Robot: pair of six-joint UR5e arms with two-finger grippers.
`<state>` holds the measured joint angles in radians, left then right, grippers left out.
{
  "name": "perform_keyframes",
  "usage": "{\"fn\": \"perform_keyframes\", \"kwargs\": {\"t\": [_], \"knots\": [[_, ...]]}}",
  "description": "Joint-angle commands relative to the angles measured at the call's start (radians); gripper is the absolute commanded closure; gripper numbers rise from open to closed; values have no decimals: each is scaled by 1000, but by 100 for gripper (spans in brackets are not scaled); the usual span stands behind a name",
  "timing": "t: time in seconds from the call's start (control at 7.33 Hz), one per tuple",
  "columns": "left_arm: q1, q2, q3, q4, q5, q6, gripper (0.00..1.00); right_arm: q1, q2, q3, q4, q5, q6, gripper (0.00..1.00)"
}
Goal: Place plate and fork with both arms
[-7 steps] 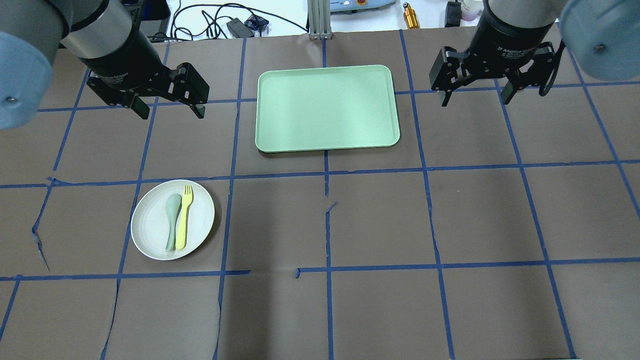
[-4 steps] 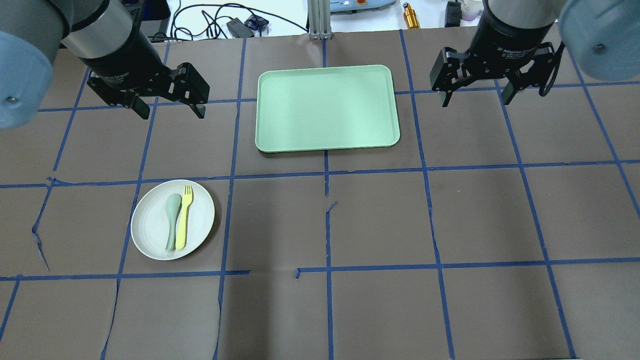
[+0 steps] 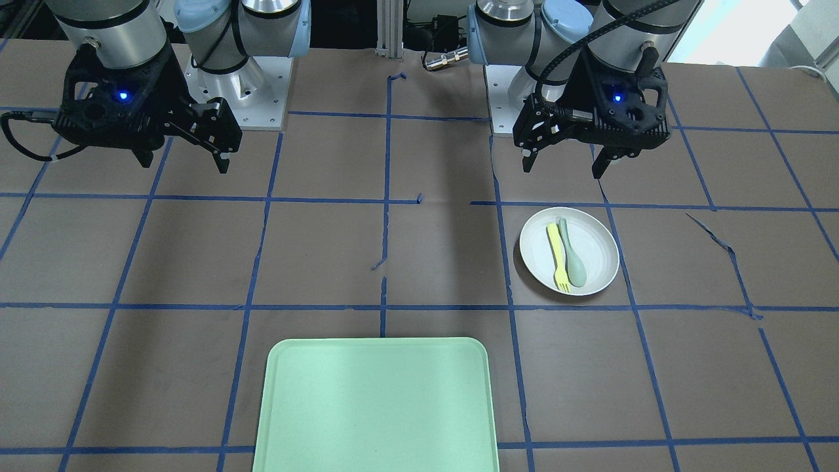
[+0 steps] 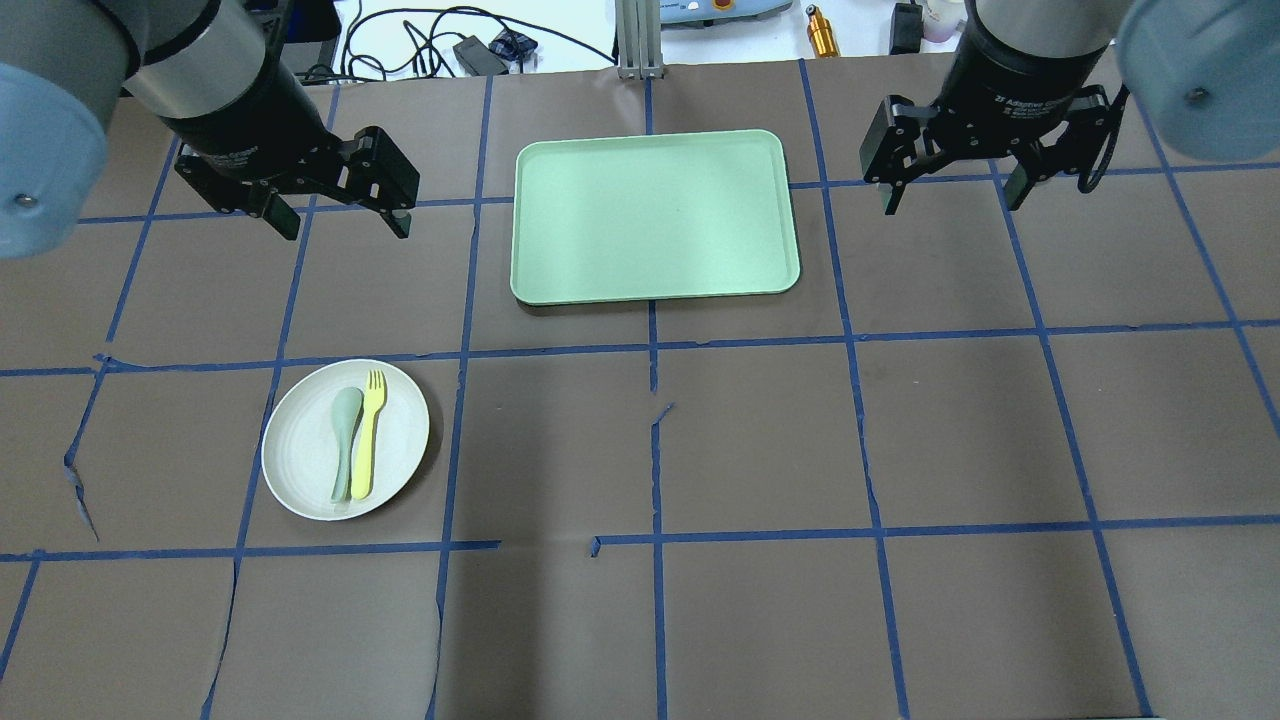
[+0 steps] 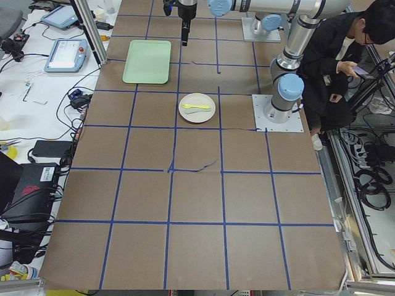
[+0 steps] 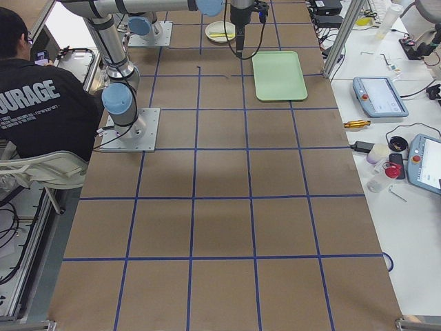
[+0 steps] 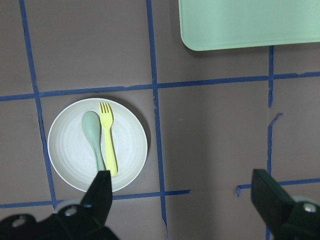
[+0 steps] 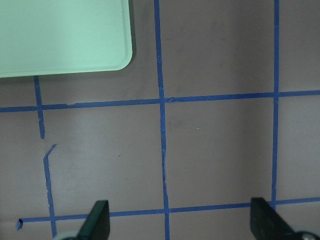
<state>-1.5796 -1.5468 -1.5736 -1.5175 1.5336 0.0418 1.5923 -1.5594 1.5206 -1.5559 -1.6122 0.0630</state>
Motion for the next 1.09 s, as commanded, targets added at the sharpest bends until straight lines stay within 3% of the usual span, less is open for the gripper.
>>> {"fn": "perform_keyframes", "kwargs": {"t": [0.0,0.55,0.82,0.95], "knots": [[1,-1,1,0,-1,0,0,0,-1,0,0,0,0,0],[10,1,-2,2,0,12,0,0,1,0,0,0,0,0],[144,-15,-22,0,-1,30,0,0,1,0,-1,1,0,0],[253,-19,-89,14,-4,167,0,0,1,1,-1,1,0,0]]}}
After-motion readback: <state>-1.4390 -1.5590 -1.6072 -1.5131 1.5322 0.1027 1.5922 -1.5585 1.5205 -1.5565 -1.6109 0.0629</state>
